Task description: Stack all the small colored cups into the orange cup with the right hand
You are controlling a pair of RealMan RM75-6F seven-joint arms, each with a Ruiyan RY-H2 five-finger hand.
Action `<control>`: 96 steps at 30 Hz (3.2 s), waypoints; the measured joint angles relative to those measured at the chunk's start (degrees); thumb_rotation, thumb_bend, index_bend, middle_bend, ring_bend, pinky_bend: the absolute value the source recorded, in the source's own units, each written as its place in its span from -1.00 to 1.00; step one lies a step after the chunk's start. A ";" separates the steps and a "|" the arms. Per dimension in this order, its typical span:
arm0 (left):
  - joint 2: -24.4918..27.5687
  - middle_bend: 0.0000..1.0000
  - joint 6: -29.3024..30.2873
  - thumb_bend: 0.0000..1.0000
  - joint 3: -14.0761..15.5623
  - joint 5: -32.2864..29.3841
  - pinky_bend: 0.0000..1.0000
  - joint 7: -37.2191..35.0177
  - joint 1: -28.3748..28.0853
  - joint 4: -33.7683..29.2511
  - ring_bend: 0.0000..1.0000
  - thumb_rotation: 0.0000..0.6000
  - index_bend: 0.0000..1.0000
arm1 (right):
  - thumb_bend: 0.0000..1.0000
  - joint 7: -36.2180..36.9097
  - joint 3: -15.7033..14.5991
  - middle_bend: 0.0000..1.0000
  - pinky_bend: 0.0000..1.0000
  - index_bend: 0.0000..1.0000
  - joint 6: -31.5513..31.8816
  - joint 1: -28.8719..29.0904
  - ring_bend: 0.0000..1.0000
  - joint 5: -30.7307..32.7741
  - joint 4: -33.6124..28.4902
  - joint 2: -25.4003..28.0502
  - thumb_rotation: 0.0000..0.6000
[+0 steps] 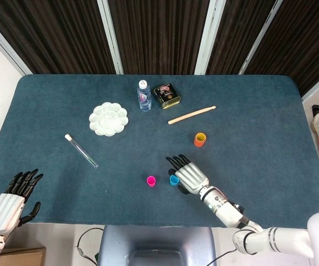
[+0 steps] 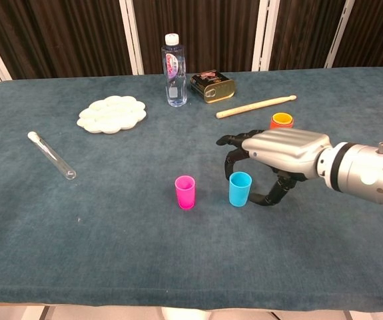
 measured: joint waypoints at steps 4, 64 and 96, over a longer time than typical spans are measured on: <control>0.09 -1.00 0.23 -0.09 0.02 0.12 -0.88 -0.27 0.09 0.04 -1.00 1.00 -1.00 | -0.05 -0.04 0.24 -1.00 -1.00 0.09 0.35 -0.04 -1.00 0.10 0.99 -1.28 1.00; -0.38 -1.00 -0.93 -0.09 -0.25 -0.72 -0.88 0.79 -0.21 -0.05 -1.00 1.00 -1.00 | -0.06 1.73 11.80 -1.00 -1.00 -0.88 1.73 1.86 -1.00 12.92 15.62 -2.55 1.00; 0.46 -1.00 0.50 -0.09 -0.10 -0.08 -0.88 -0.74 0.30 0.09 -1.00 1.00 -1.00 | -0.06 3.48 5.14 -1.00 -1.00 -0.12 -2.69 5.35 -1.00 2.52 7.06 -10.97 1.00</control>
